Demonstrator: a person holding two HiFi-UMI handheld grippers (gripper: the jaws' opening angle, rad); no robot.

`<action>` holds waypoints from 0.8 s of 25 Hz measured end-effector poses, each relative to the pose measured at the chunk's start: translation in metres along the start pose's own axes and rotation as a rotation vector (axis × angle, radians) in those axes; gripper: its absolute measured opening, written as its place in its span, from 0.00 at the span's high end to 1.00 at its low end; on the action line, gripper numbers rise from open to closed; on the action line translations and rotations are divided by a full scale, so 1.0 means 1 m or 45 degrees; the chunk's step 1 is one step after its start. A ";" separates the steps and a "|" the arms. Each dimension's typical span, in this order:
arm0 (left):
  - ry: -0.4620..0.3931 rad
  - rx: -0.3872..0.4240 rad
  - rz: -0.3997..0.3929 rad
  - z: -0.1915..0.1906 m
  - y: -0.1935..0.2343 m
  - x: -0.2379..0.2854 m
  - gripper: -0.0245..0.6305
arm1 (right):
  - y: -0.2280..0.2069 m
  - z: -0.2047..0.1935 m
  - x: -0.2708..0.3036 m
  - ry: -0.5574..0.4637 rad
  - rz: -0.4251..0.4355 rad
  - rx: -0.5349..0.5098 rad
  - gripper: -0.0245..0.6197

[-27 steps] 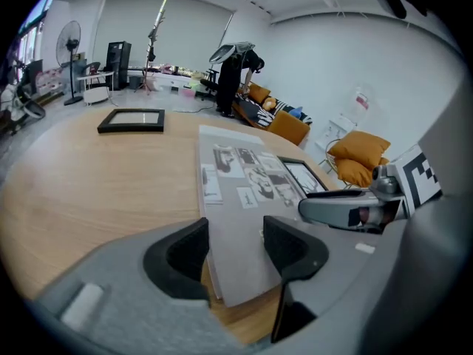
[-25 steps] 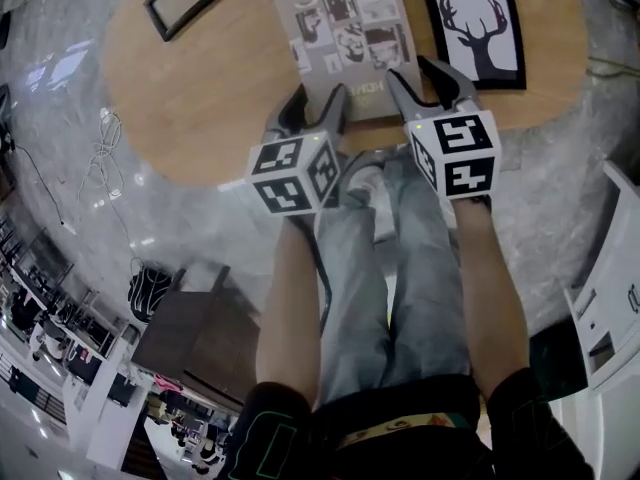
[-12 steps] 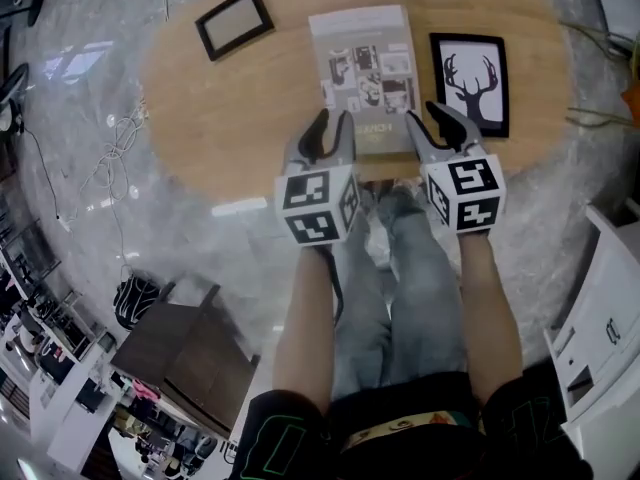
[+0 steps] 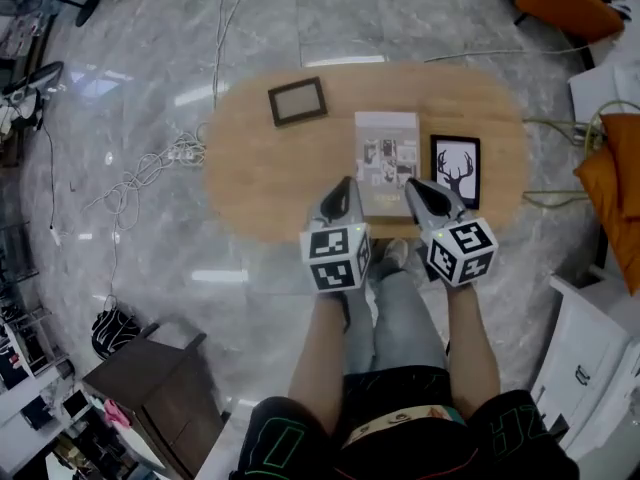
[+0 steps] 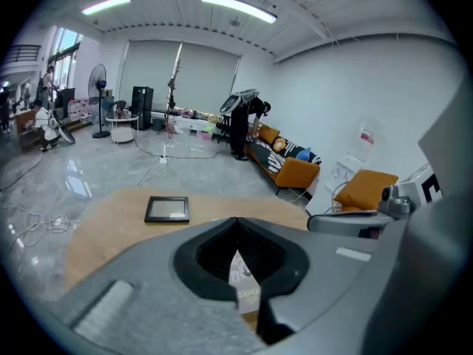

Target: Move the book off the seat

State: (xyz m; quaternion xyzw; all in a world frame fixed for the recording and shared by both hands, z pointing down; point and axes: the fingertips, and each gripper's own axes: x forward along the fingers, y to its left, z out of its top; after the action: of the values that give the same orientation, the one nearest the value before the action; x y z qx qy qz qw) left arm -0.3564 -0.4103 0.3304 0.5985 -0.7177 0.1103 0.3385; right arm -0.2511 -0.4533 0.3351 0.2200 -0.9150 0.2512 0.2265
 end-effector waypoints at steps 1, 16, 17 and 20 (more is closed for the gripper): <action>-0.031 -0.003 -0.001 0.015 0.002 -0.012 0.95 | 0.009 0.013 -0.005 -0.021 -0.009 -0.017 0.96; -0.590 0.059 -0.074 0.233 0.003 -0.131 0.95 | 0.069 0.257 -0.103 -0.538 -0.297 -0.261 0.96; -0.619 0.078 -0.083 0.245 -0.001 -0.136 0.95 | 0.073 0.264 -0.107 -0.544 -0.303 -0.295 0.96; -0.714 0.116 -0.102 0.273 -0.013 -0.152 0.95 | 0.074 0.281 -0.124 -0.568 -0.356 -0.376 0.96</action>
State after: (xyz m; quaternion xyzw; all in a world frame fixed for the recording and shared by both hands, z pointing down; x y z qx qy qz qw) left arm -0.4321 -0.4480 0.0295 0.6482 -0.7532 -0.0410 0.1036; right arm -0.2758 -0.5175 0.0266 0.3583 -0.9296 0.0273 0.0820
